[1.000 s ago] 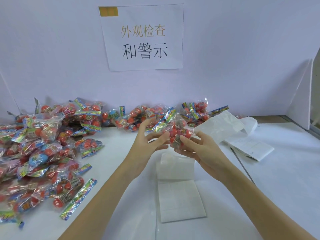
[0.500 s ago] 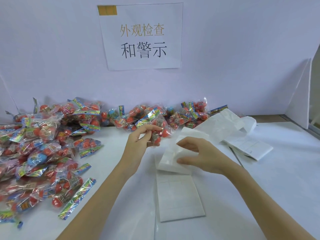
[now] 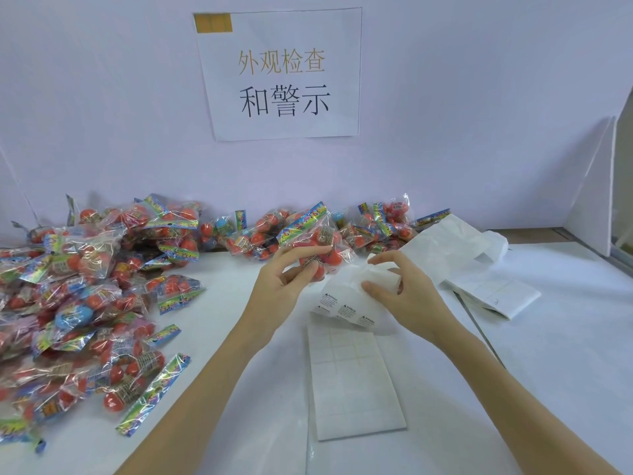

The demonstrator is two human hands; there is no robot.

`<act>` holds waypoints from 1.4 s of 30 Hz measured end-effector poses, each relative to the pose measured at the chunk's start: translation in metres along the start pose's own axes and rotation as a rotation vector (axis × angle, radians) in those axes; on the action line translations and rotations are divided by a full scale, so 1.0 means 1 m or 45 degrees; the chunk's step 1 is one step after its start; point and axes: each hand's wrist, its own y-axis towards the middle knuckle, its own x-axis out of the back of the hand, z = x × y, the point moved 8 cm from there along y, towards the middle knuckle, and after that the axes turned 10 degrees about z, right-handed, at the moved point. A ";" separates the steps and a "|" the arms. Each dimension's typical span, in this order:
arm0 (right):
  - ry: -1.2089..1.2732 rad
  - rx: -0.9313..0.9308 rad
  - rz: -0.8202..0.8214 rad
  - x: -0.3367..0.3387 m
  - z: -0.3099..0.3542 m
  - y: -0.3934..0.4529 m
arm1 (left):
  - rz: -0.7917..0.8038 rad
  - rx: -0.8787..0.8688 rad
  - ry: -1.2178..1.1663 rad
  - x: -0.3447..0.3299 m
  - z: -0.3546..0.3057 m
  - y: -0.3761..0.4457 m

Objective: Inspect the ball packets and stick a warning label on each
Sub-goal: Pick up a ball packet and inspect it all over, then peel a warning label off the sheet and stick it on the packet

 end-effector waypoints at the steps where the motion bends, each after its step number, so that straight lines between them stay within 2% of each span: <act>1: 0.016 0.003 -0.012 0.000 0.000 0.001 | -0.015 -0.010 0.012 0.000 0.000 0.000; 5: 0.158 -0.002 -0.050 0.001 -0.006 0.002 | -0.081 -0.062 0.177 -0.001 -0.001 -0.001; 10: 0.268 -0.052 0.011 -0.006 -0.012 0.003 | 0.236 0.014 0.321 -0.021 0.011 -0.002; 13: 0.236 -0.045 0.006 -0.010 -0.010 0.003 | 0.201 -0.011 0.374 -0.023 0.014 -0.003; 16: 0.032 0.099 -0.101 -0.006 0.005 0.001 | 0.058 -0.002 0.387 -0.014 0.014 -0.001; 19: -0.204 0.411 -0.225 0.003 0.032 -0.009 | -0.051 0.044 0.362 -0.004 0.018 0.000; 21: -0.331 0.588 -0.212 0.003 0.044 -0.015 | -0.098 0.096 0.379 0.002 0.021 0.000; 23: -0.420 0.651 -0.157 -0.002 0.047 -0.016 | -0.120 0.113 0.407 0.004 0.023 0.001; 26: -0.512 0.608 -0.083 -0.011 0.041 -0.013 | -0.129 0.105 0.455 0.004 0.025 0.002; 30: -0.465 0.542 -0.049 -0.012 0.032 -0.011 | -0.141 -0.013 0.530 0.002 0.020 0.000; 37: -0.353 0.481 -0.033 -0.012 0.030 -0.009 | 0.008 -0.195 0.650 -0.009 0.012 -0.001; 42: -0.367 0.488 0.013 -0.014 0.033 -0.010 | -0.018 -0.097 0.694 -0.003 0.021 0.002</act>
